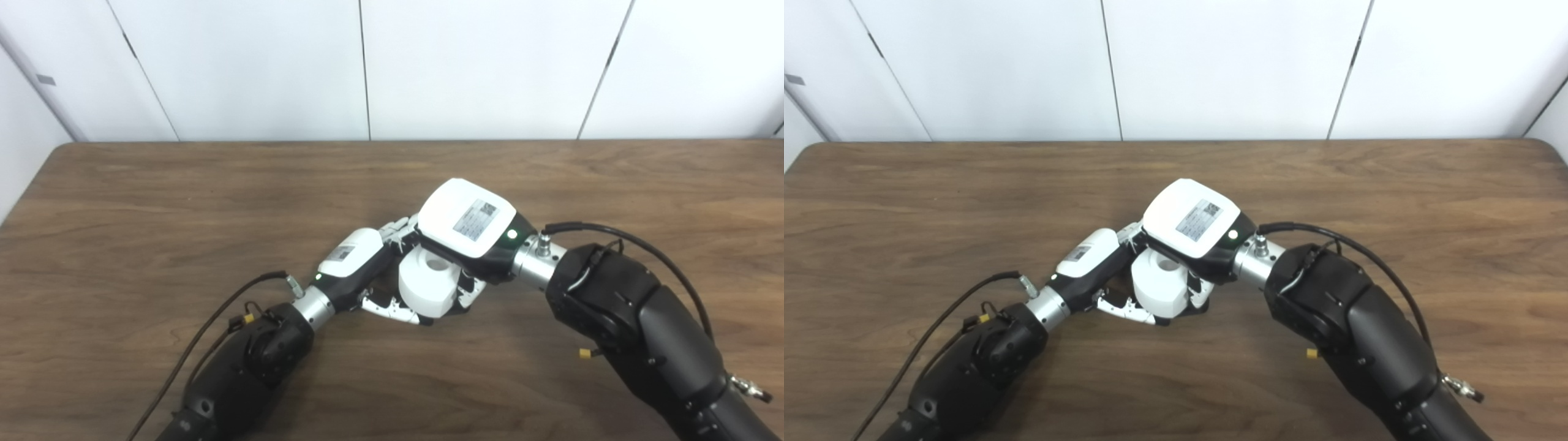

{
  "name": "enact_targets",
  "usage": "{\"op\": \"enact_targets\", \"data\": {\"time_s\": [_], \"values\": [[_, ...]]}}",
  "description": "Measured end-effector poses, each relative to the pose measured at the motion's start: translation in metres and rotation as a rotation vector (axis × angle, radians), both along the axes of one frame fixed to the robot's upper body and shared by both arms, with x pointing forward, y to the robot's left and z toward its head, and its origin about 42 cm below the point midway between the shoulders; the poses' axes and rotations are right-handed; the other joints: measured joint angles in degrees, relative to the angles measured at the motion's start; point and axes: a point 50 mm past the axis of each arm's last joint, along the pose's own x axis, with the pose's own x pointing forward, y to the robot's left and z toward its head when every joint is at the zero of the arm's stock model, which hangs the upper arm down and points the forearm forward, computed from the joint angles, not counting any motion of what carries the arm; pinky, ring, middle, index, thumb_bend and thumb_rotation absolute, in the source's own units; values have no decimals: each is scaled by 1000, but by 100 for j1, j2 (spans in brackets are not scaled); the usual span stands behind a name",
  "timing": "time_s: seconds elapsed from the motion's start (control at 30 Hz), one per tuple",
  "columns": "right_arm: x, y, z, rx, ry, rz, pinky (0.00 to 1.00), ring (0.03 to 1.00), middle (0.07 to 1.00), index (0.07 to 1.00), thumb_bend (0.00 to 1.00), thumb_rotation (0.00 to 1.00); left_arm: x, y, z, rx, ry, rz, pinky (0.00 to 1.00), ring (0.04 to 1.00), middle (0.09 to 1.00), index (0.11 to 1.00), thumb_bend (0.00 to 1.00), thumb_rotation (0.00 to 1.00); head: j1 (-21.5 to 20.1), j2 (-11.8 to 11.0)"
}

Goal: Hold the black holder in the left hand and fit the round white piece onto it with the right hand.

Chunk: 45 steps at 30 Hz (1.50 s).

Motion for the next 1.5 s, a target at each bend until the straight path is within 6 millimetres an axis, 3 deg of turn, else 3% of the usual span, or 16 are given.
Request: {"op": "enact_targets", "data": {"time_s": [0.1, 0.13, 0.17, 0.2, 0.23, 0.3, 0.43, 0.83, 1.0, 1.23, 1.33, 1.43, 1.5], "values": [[0, -3, -1, 3, 1, 6, 413, 418, 487, 498, 520, 0, 0, 0, 0, 1, 3, -3, 986, 1000, 924, 480, 524, 66, 0, -9], [0, -3, -1, -1, -1, 6, 407, 469, 549, 594, 668, 68, 0, 0, 0, 1, 4, -3, 985, 1000, 910, 480, 524, 66, -9, -9], [-1, -2, 0, -10, -9, 5, 404, 495, 581, 644, 743, 103, 0, 0, 0, 2, 5, -3, 984, 1000, 902, 481, 524, 67, -9, -9], [-2, -2, 0, -24, -20, 4, 459, 652, 790, 846, 896, 185, 0, 0, 0, 2, 5, -3, 989, 1000, 893, 481, 524, 68, -18, -26], [-3, -1, 2, -45, -32, 2, 526, 755, 893, 922, 948, 215, 0, 0, 0, 2, 5, -4, 991, 1000, 899, 481, 524, 68, -26, -35], [-3, -2, -1, -102, -20, -14, 614, 864, 978, 984, 991, 248, 0, 0, 0, 4, 6, -5, 998, 1000, 911, 481, 524, 66, -26, -35], [-3, -6, -6, -104, 2, -33, 722, 961, 999, 1000, 1000, 288, 0, 0, 0, 3, 6, -5, 995, 1000, 937, 481, 524, 67, -26, -53], [1, -14, -1, -95, -29, -55, 692, 939, 1000, 1000, 1000, 277, 0, 0, 0, 2, 6, -7, 982, 1000, 931, 480, 524, 67, -44, -53], [1, -18, 12, -49, -29, -59, 692, 932, 1000, 1000, 1000, 295, 0, 0, 0, 2, 5, -7, 976, 1000, 932, 481, 524, 67, -44, -44], [0, -24, 57, 20, -39, -35, 634, 929, 1000, 1000, 1000, 311, 0, 0, 0, 3, 6, -7, 983, 1000, 931, 480, 524, 67, -53, -18], [-4, -33, 86, 3, -17, -40, 674, 929, 1000, 1000, 1000, 208, 0, 0, 0, 3, 6, -7, 979, 1000, 927, 481, 524, 66, -44, -9], [-3, -53, 109, -88, 41, -112, 589, 835, 945, 982, 989, 84, 0, 0, 0, 3, 7, -7, 981, 1000, 926, 480, 524, 66, -70, -18], [3, -72, 119, -133, 94, -203, 505, 705, 823, 836, 955, 36, 0, 1, 0, 3, 7, -7, 987, 1000, 926, 481, 524, 65, -123, -35]]}}
